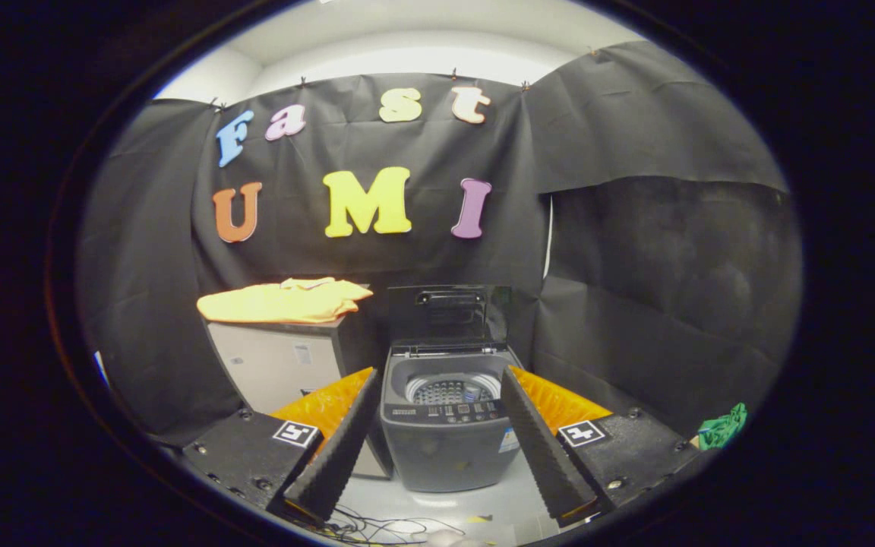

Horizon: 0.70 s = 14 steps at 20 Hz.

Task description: Put the clothes into the washing machine and then close the washing machine lid.

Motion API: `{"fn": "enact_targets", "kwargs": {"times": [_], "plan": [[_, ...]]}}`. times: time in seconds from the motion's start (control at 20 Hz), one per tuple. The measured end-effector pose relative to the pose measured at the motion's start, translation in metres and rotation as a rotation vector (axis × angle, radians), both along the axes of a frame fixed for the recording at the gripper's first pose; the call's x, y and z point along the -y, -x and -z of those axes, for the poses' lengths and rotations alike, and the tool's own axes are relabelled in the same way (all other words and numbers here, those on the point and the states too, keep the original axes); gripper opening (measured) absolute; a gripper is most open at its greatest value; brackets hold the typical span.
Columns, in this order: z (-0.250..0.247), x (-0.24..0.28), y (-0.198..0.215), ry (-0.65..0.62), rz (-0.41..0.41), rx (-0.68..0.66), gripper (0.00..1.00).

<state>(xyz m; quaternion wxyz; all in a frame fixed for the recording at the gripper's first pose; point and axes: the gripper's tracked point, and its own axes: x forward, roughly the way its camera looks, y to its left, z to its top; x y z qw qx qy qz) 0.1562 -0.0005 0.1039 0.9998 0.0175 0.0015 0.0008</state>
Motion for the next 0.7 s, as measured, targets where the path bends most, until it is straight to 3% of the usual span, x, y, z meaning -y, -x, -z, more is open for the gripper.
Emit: {"fn": "enact_targets", "kwargs": {"times": [0.35, 0.7], "plan": [[-0.075, -0.064, -0.114, 0.016, -0.115, 0.039, 1.0], [-0.124, -0.167, -0.213, -0.007, -0.233, 0.012, 1.0]]}}
